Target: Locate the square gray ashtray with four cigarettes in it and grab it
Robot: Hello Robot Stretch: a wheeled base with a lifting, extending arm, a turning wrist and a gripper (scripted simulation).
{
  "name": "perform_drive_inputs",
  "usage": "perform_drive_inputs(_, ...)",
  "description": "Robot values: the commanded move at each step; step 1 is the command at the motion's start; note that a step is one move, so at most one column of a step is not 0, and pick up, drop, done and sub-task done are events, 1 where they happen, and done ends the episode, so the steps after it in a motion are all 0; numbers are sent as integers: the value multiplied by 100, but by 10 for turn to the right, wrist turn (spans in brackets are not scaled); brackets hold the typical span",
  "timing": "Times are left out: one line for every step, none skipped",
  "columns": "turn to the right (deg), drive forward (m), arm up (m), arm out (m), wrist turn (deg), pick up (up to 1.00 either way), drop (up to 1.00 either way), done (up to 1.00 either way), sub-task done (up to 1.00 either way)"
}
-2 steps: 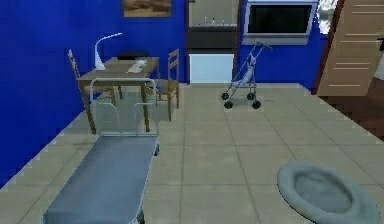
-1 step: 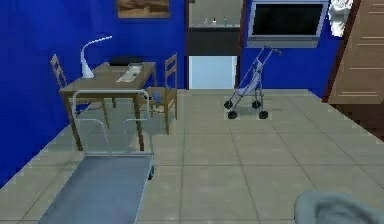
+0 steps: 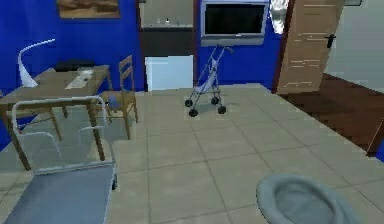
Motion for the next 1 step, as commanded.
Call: perform_drive_inputs(0, 100, 0, 0, 0, 0, 0, 0, 0)
